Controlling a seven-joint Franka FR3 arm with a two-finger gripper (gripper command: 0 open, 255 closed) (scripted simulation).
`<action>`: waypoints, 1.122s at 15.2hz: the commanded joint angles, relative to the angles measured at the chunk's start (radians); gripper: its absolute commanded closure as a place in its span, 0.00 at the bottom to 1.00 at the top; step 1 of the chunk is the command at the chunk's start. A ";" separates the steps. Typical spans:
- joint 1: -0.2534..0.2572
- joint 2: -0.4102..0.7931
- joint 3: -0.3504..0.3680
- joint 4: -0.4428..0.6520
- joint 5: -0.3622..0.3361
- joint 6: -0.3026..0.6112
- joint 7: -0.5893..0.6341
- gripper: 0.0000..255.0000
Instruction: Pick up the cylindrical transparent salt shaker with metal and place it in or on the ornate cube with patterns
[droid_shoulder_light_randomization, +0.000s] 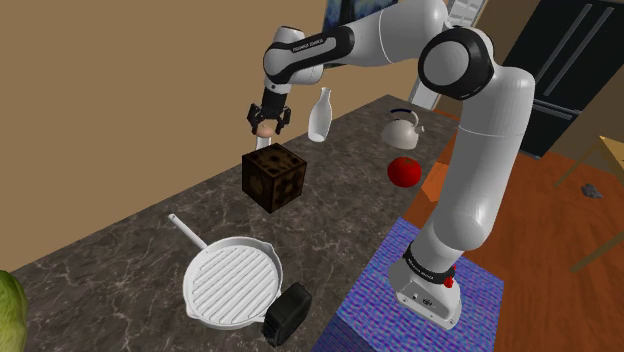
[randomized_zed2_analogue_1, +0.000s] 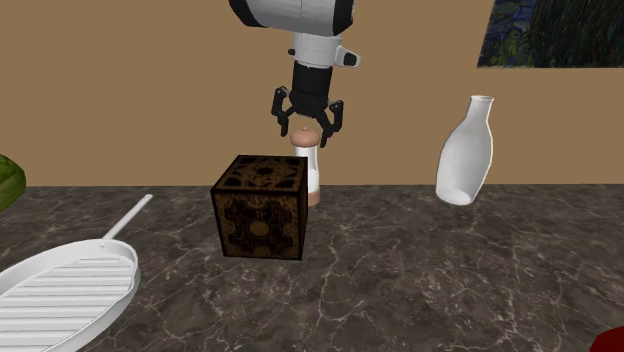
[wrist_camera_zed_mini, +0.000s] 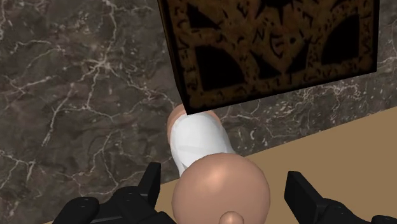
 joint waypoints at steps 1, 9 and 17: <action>0.000 0.000 0.000 0.000 0.000 0.001 0.000 0.00; 0.000 0.000 0.000 0.000 0.000 0.000 0.000 1.00; 0.000 -0.019 -0.001 0.029 -0.005 -0.047 0.008 1.00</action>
